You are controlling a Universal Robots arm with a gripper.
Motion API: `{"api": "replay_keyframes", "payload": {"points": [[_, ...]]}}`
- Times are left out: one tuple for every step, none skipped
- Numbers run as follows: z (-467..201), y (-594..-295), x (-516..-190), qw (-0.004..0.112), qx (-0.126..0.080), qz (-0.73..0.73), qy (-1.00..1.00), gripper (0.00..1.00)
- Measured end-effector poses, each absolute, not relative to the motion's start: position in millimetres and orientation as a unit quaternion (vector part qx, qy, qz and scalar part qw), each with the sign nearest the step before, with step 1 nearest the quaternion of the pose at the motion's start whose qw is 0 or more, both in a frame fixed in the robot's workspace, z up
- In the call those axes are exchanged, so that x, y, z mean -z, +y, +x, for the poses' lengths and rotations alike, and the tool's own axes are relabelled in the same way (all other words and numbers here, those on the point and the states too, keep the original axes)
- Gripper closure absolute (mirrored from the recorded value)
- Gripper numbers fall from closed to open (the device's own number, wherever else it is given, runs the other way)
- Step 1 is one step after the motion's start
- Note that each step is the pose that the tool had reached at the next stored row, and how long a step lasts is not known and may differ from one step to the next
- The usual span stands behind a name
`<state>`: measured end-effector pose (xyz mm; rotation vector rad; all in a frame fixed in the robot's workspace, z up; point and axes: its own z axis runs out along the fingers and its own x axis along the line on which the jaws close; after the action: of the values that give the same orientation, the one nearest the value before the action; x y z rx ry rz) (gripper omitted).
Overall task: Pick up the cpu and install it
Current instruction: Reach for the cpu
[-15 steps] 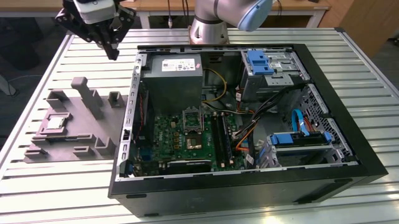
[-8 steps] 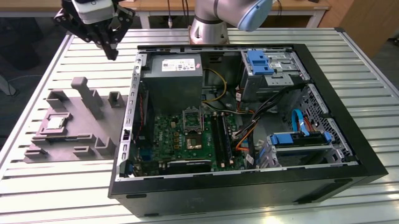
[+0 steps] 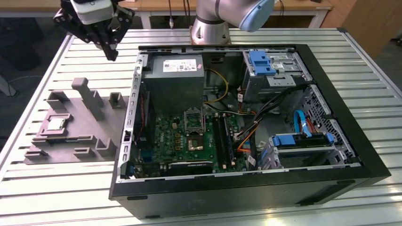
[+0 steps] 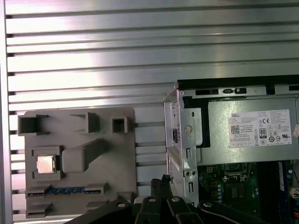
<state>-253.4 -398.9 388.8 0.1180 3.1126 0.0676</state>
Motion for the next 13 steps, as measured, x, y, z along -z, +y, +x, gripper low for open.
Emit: {"api": "replay_keyframes", "payload": {"points": [[-253.7,-398.9,-388.7,0.013,-0.022,0.038,0.999,0.89],[-253.9,-398.9,-388.7,0.013,-0.022,0.038,0.999,0.89],[-254.2,-398.9,-388.7,0.013,-0.022,0.038,0.999,0.89],[-254.4,-398.9,-388.7,0.013,-0.022,0.038,0.999,0.89],[-254.7,-398.9,-388.6,0.013,-0.022,0.038,0.999,0.89],[-254.9,-399.0,-388.6,0.013,-0.022,0.038,0.999,0.89],[-255.2,-398.9,-388.6,0.013,-0.022,0.038,0.999,0.89],[-255.4,-398.9,-388.6,0.013,-0.022,0.038,0.999,0.89],[-255.7,-398.9,-388.6,0.013,-0.022,0.038,0.999,0.89],[-255.9,-398.9,-388.5,0.013,-0.022,0.038,0.999,0.89],[-256.2,-398.9,-388.5,0.013,-0.022,0.038,0.999,0.89],[-256.4,-398.9,-388.5,0.013,-0.022,0.038,0.999,0.89],[-256.7,-398.9,-388.5,0.013,-0.022,0.038,0.999,0.89]]}}
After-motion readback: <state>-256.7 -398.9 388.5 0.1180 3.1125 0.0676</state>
